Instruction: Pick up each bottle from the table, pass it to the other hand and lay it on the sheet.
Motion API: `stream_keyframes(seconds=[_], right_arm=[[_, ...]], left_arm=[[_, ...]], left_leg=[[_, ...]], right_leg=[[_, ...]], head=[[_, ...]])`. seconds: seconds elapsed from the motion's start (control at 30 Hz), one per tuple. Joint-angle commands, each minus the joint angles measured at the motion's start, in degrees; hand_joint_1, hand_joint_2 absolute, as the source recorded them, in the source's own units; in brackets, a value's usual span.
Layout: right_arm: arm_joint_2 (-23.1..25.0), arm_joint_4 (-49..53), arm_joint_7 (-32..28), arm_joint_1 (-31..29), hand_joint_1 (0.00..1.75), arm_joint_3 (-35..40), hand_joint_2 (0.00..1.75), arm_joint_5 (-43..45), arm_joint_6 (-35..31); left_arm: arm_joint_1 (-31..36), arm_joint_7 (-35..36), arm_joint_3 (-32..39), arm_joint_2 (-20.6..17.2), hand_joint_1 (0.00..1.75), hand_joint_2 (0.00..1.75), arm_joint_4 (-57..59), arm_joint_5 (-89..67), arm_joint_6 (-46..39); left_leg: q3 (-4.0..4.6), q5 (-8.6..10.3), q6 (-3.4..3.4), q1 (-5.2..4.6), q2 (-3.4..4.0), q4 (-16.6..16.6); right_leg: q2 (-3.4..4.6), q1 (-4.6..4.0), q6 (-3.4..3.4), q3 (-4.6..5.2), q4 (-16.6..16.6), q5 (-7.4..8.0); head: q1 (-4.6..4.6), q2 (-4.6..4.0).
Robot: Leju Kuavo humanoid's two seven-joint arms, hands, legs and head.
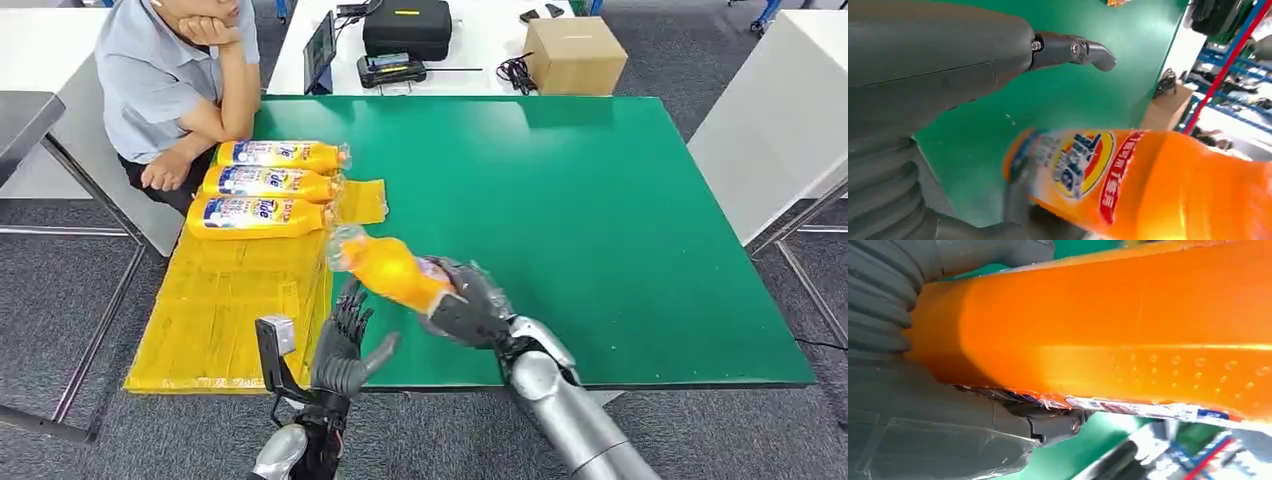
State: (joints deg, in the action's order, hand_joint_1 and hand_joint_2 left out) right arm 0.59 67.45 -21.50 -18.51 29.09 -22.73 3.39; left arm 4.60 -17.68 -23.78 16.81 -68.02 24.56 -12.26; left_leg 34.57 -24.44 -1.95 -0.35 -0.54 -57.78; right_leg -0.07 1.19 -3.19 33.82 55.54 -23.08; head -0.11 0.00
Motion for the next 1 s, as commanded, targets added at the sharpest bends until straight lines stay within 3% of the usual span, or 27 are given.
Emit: stream_keyframes(seconds=[0.03, 0.8, 0.83, 0.87, 0.93, 0.97, 1.0], right_arm=[[3.5, -3.9, -2.0, 0.1, 1.75, 7.7, 1.75, 2.0, -3.3], [4.3, -9.4, -2.8, -0.1, 1.75, 9.8, 1.75, 3.8, -2.6], [4.3, -9.4, -2.8, -0.3, 1.75, 9.9, 1.75, 3.8, -2.6], [4.2, -9.2, -2.8, -0.6, 1.75, 10.2, 1.75, 3.8, -2.3], [4.1, -8.8, -2.7, -0.8, 1.75, 10.3, 1.75, 3.9, -2.0], [4.0, -8.6, -2.5, -0.8, 1.43, 10.3, 1.75, 4.2, -1.6], [3.9, -8.5, -2.0, -0.5, 0.58, 10.0, 1.75, 5.0, -0.9]], left_arm=[[4.7, -3.2, -1.5, -1.0, 0.0, 1.75, 1.7, 1.5, -0.5], [5.0, -5.3, -2.8, -2.4, 0.0, 1.75, -3.3, 0.5, 1.1], [5.2, -5.5, -2.7, -2.2, 0.77, 1.75, -2.8, 0.4, 0.6], [5.5, -6.9, -2.6, -2.1, 1.75, 1.75, -2.5, -0.8, -0.5], [5.9, -7.5, -2.1, -1.6, 1.75, 1.75, -2.2, -1.0, -1.5], [6.0, -8.5, -1.9, -1.5, 1.75, 1.75, -2.5, -1.8, -2.7], [6.1, -9.5, -2.1, -1.5, 1.75, 1.75, -2.8, -3.3, -4.2]], left_leg=[[-0.23, -0.13, 0.15, 0.11, 0.17, 0.0], [-0.12, -0.09, 0.11, 0.08, 0.06, 0.0], [-0.04, -0.03, 0.07, 0.04, 0.04, 0.0], [-0.05, -0.04, 0.08, 0.06, 0.02, 0.0], [-0.08, -0.04, 0.1, 0.06, 0.0, 0.0], [-0.22, -0.15, 0.18, 0.14, 0.05, -0.1], [-0.15, -0.1, 0.15, 0.1, 0.03, 0.0]], right_leg=[[0.11, -0.12, 0.17, -0.2, 0.0, -0.08], [0.01, -0.09, 0.14, -0.14, 0.0, -0.07], [0.0, -0.04, 0.09, -0.05, 0.0, -0.03], [-0.02, -0.06, 0.11, -0.07, 0.0, -0.04], [-0.05, -0.07, 0.13, -0.11, -0.1, -0.05], [-0.02, -0.16, 0.24, -0.26, 0.0, -0.13], [-0.03, -0.11, 0.19, -0.18, 0.0, -0.09]], head=[[-0.02, 0.0], [0.0, 0.0], [0.0, 0.0], [0.0, 0.0], [0.0, 0.0], [0.0, 0.0], [0.02, 0.0]])
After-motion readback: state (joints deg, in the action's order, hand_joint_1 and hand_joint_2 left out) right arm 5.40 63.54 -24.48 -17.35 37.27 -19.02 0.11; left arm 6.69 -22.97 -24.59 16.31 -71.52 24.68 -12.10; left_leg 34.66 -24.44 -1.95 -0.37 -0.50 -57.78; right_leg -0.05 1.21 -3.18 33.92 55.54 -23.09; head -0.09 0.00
